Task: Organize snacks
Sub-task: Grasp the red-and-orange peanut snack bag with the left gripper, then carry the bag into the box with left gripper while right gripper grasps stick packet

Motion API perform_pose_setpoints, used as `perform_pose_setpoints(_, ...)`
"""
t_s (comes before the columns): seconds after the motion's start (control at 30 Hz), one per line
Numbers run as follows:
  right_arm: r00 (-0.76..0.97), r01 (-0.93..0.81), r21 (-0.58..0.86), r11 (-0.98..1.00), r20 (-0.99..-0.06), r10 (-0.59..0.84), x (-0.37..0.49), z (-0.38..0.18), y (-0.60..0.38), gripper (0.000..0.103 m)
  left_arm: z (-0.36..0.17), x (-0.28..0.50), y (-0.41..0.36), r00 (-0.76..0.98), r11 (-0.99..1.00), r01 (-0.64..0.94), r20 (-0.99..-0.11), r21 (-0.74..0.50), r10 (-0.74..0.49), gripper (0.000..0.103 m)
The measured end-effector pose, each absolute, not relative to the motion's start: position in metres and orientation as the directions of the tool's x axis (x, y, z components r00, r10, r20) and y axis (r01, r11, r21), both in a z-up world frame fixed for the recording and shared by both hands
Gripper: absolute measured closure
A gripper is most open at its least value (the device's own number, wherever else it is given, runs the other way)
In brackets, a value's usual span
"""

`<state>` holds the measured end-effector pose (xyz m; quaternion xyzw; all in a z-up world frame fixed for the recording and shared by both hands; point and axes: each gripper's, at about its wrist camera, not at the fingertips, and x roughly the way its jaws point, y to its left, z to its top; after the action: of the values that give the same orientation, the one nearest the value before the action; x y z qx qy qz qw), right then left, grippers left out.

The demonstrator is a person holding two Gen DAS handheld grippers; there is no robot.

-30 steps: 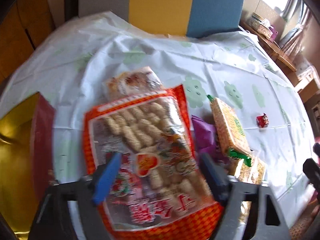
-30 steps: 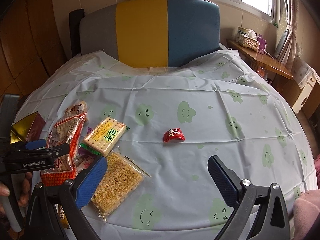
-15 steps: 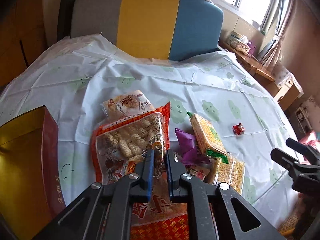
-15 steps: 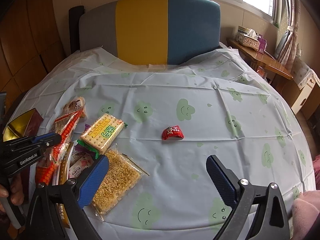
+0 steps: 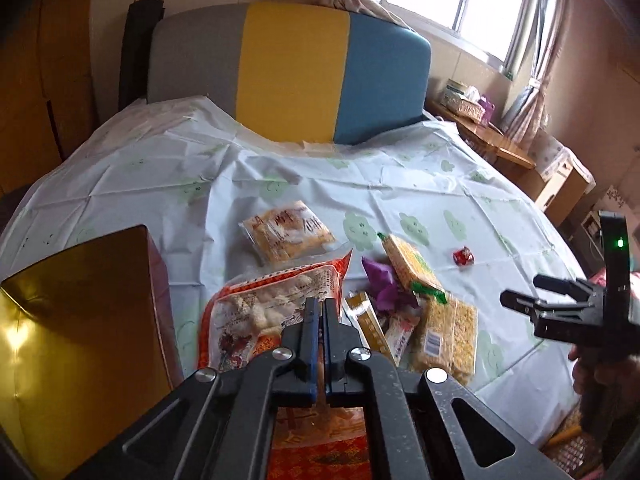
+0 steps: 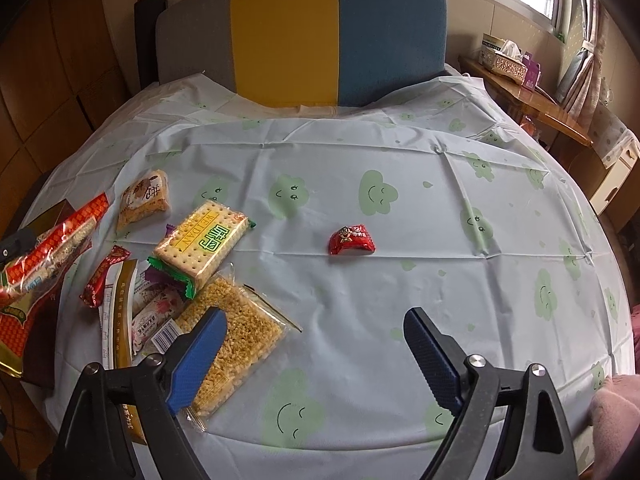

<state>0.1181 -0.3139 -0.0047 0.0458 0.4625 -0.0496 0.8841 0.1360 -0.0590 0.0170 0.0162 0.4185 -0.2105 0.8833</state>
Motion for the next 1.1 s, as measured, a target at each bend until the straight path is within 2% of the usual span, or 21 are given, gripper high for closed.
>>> perform_pose_setpoints(0.17, 0.543, 0.134, 0.03, 0.991, -0.838, -0.048, 0.118, -0.008, -0.314, 0.011, -0.001, 0.123, -0.068, 0.516, 0.898, 0.414, -0.774, -0.149, -0.366, 0.1)
perform_pose_setpoints(0.2, 0.541, 0.137, 0.03, 0.99, -0.84, -0.049, 0.119, -0.009, -0.314, 0.011, 0.001, 0.122, -0.067, 0.519, 0.899, 0.412, -0.774, -0.146, -0.363, 0.093)
perform_pose_setpoints(0.23, 0.537, 0.139, 0.031, 0.99, -0.842, -0.049, 0.119, -0.009, -0.315, 0.011, 0.002, 0.122, -0.067, 0.523, 0.902, 0.411, -0.776, -0.133, -0.353, 0.083)
perform_pose_setpoints(0.27, 0.535, 0.14, 0.031, 0.99, -0.843, -0.05, 0.119, -0.009, -0.315, 0.011, 0.003, 0.122, -0.066, 0.526, 0.906, 0.407, -0.782, -0.114, -0.335, 0.052)
perform_pose_setpoints(0.3, 0.535, 0.141, 0.032, 0.99, -0.843, -0.049, 0.119, -0.009, -0.315, 0.011, 0.003, 0.122, -0.065, 0.532, 0.912, 0.399, -0.786, -0.097, -0.316, 0.028)
perform_pose_setpoints(0.33, 0.536, 0.14, 0.033, 0.99, -0.843, -0.047, 0.119, -0.009, -0.315, 0.011, 0.004, 0.122, -0.062, 0.54, 0.914, 0.395, -0.782, -0.091, -0.311, 0.026)
perform_pose_setpoints(0.47, 0.548, 0.135, 0.04, 0.99, -0.836, -0.04, 0.118, -0.005, -0.314, 0.011, -0.007, 0.122, -0.072, 0.497, 0.903, 0.425, -0.82, -0.055, -0.284, 0.026)
perform_pose_setpoints(0.6, 0.554, 0.138, 0.055, 0.989, -0.832, -0.031, 0.116, -0.002, -0.316, 0.011, -0.036, 0.128, -0.089, 0.464, 0.903, 0.43, -0.863, 0.021, -0.201, 0.03)
perform_pose_setpoints(0.7, 0.566, 0.136, 0.067, 0.988, -0.824, -0.022, 0.115, 0.001, -0.316, 0.011, -0.057, 0.142, -0.091, 0.432, 0.918, 0.395, -0.885, 0.012, -0.175, 0.03)
perform_pose_setpoints(0.73, 0.568, 0.136, 0.069, 0.988, -0.823, -0.021, 0.115, 0.002, -0.316, 0.011, -0.059, 0.144, -0.088, 0.436, 0.926, 0.378, -0.88, -0.012, -0.189, 0.034)
perform_pose_setpoints(0.8, 0.57, 0.132, 0.074, 0.988, -0.822, -0.014, 0.115, 0.002, -0.316, 0.011, -0.056, 0.141, -0.085, 0.461, 0.927, 0.375, -0.865, -0.013, -0.198, 0.065)
perform_pose_setpoints(0.87, 0.571, 0.115, 0.081, 0.99, -0.821, 0.001, 0.116, 0.002, -0.314, 0.011, -0.05, 0.137, -0.078, 0.477, 0.922, 0.384, -0.843, -0.055, -0.249, 0.076)
perform_pose_setpoints(0.9, 0.57, 0.102, 0.088, 0.991, -0.821, 0.014, 0.116, 0.002, -0.312, 0.014, -0.047, 0.136, -0.074, 0.479, 0.924, 0.376, -0.838, -0.074, -0.262, 0.08)
perform_pose_setpoints(0.93, 0.568, 0.087, 0.097, 0.991, -0.823, 0.031, 0.117, 0.002, -0.31, 0.023, -0.045, 0.135, -0.069, 0.487, 0.928, 0.362, -0.83, -0.091, -0.272, 0.081)
perform_pose_setpoints(1.0, 0.56, 0.063, 0.111, 0.992, -0.826, 0.057, 0.118, 0.0, -0.306, 0.029, -0.04, 0.131, -0.059, 0.51, 0.933, 0.335, -0.809, -0.128, -0.294, 0.084)
perform_pose_setpoints(1.1, 0.535, 0.062, 0.139, 0.988, -0.841, 0.084, 0.118, -0.006, -0.307, 0.042, -0.026, 0.123, -0.043, 0.527, 0.929, 0.3, -0.773, -0.218, -0.352, 0.085)
